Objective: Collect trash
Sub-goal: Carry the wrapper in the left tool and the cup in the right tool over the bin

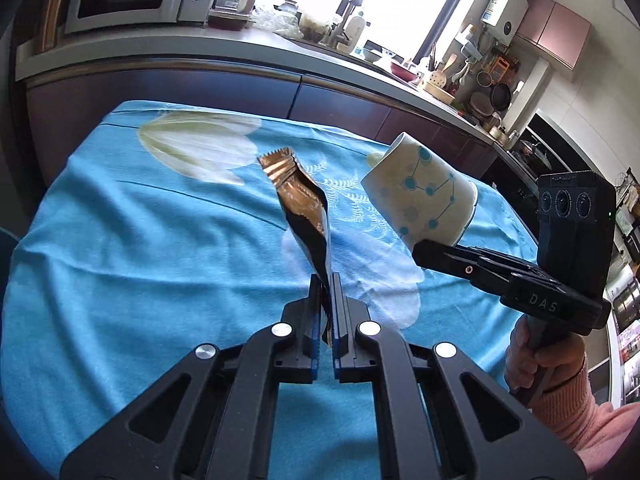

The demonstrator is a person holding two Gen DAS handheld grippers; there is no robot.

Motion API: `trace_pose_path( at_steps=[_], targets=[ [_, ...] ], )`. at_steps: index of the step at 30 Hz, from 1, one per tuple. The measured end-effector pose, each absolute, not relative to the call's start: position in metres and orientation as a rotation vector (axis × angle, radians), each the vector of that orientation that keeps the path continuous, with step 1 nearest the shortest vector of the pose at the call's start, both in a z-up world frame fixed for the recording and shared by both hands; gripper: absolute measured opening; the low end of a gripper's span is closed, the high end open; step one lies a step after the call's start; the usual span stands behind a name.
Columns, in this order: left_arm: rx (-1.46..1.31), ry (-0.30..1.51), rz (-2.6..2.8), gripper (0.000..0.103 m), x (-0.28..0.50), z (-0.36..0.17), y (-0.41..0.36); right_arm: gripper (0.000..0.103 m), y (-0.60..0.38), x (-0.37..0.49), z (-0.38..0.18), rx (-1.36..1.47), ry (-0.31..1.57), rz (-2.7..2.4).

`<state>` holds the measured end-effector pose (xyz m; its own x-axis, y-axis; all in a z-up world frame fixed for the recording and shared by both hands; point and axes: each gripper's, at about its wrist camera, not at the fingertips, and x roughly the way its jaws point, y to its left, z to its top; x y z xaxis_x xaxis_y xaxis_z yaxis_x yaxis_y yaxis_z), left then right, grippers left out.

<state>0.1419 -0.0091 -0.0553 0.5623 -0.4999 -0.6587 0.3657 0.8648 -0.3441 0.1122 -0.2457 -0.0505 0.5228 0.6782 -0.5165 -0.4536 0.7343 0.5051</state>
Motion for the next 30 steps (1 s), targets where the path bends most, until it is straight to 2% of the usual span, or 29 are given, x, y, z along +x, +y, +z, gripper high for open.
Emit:
trace_pose_path(
  at_steps=[16,30],
  targets=[
    [-0.188,0.769,-0.398,0.005,0.090,-0.039,0.077,0.002,-0.163,0.104,-0.042,0.276,0.765,0.793],
    [-0.200,0.740,-0.324,0.005,0.066,-0.035,0.110,0.002,-0.130,0.099,-0.038,0.250,0.771,0.833]
  ],
)
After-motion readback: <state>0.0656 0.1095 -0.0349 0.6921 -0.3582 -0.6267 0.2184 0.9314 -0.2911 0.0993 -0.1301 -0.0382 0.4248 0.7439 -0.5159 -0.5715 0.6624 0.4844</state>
